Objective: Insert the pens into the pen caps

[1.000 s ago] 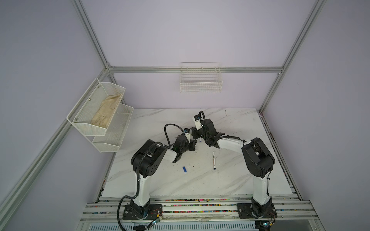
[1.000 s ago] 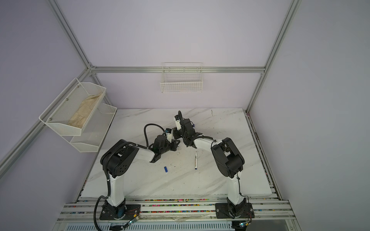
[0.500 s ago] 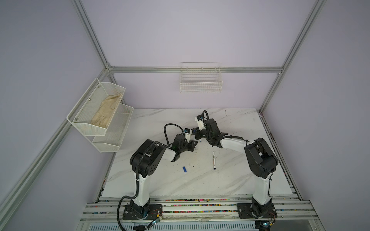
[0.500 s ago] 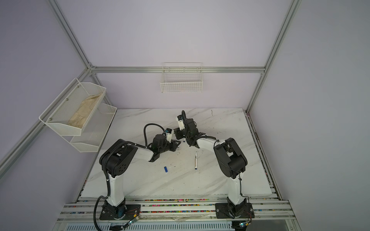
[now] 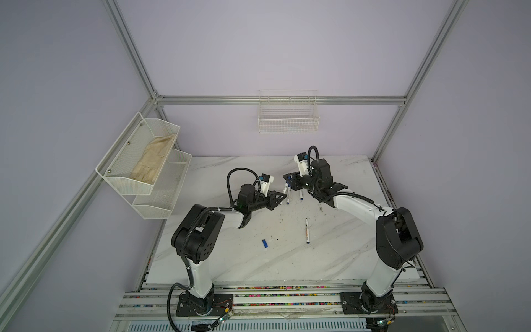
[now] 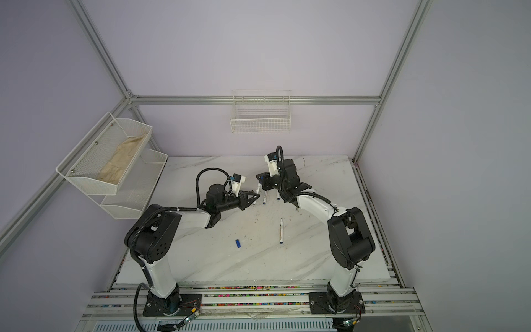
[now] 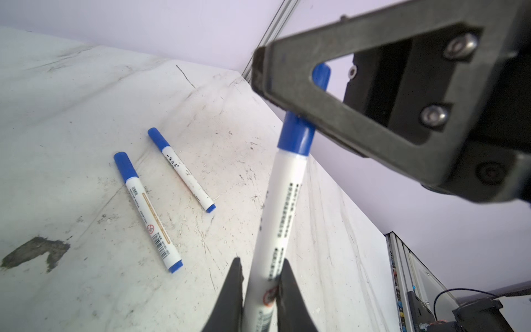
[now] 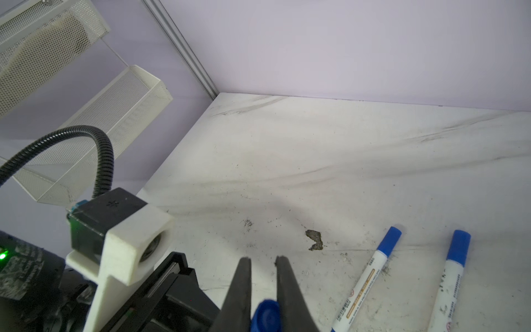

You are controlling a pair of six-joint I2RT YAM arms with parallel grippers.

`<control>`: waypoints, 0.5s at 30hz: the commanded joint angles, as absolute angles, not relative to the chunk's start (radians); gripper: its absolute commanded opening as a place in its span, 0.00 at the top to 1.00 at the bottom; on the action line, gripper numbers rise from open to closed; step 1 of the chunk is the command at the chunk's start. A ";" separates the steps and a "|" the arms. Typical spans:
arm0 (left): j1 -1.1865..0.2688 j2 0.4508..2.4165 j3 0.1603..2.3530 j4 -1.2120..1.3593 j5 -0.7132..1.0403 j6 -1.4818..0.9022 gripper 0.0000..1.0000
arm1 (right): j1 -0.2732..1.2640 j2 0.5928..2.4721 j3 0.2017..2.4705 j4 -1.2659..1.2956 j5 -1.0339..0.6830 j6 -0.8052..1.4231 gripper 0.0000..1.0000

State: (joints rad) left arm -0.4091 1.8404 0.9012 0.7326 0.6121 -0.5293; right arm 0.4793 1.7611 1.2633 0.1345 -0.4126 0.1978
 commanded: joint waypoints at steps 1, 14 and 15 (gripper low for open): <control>-0.273 1.713 0.901 0.895 0.107 -0.642 1.00 | 0.471 1.780 1.158 -0.335 -0.460 0.138 1.00; -0.437 1.682 0.890 0.795 -0.019 -0.504 1.00 | 0.472 1.747 1.173 -0.327 -0.417 0.157 1.00; -0.444 1.686 0.889 0.795 -0.027 -0.506 1.00 | 0.471 1.749 1.174 -0.327 -0.417 0.157 1.00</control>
